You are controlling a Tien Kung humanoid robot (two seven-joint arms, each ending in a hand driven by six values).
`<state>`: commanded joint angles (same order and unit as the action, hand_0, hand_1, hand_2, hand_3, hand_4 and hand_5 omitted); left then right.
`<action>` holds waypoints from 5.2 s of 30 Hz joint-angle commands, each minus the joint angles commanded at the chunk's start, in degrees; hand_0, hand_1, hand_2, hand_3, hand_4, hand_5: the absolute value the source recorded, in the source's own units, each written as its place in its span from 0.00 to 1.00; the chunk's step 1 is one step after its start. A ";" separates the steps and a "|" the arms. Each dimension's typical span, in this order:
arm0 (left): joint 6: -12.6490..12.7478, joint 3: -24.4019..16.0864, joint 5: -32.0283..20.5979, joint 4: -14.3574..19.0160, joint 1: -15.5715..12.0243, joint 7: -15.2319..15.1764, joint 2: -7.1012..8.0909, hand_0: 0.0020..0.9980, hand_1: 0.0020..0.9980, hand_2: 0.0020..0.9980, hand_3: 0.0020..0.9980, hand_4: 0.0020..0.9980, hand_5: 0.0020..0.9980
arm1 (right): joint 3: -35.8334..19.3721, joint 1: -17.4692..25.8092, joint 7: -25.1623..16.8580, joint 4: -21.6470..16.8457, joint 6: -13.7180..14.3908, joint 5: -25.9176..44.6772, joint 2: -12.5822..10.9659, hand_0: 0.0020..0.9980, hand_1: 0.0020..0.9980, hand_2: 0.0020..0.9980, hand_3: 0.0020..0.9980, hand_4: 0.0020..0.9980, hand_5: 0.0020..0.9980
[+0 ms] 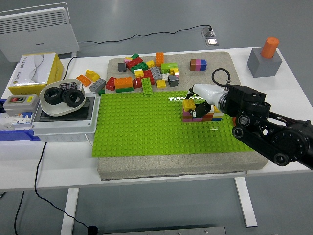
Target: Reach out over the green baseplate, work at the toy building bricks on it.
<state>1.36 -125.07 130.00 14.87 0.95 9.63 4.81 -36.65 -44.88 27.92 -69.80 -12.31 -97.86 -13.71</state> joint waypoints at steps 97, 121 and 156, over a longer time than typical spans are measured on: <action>0.12 -0.08 0.00 -0.04 -0.17 -0.06 -0.24 0.79 0.73 0.65 0.45 0.65 0.41 | -0.71 0.17 -0.50 1.02 0.32 1.42 0.15 0.89 0.87 0.87 0.67 0.61 0.14; 0.14 0.00 0.00 -0.04 -0.18 -0.04 -0.27 0.79 0.73 0.65 0.45 0.65 0.41 | -0.82 0.20 -0.46 1.17 0.22 1.56 0.08 0.89 0.87 0.87 0.67 0.61 0.14; 0.16 0.20 0.00 -0.08 -0.35 0.03 -0.38 0.79 0.73 0.64 0.45 0.65 0.41 | -1.01 0.46 -0.75 1.52 0.60 1.95 0.07 0.89 0.87 0.87 0.67 0.62 0.13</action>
<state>1.52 -124.87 130.00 14.79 0.60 9.67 4.43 -37.66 -44.42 27.17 -68.28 -11.71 -95.91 -13.63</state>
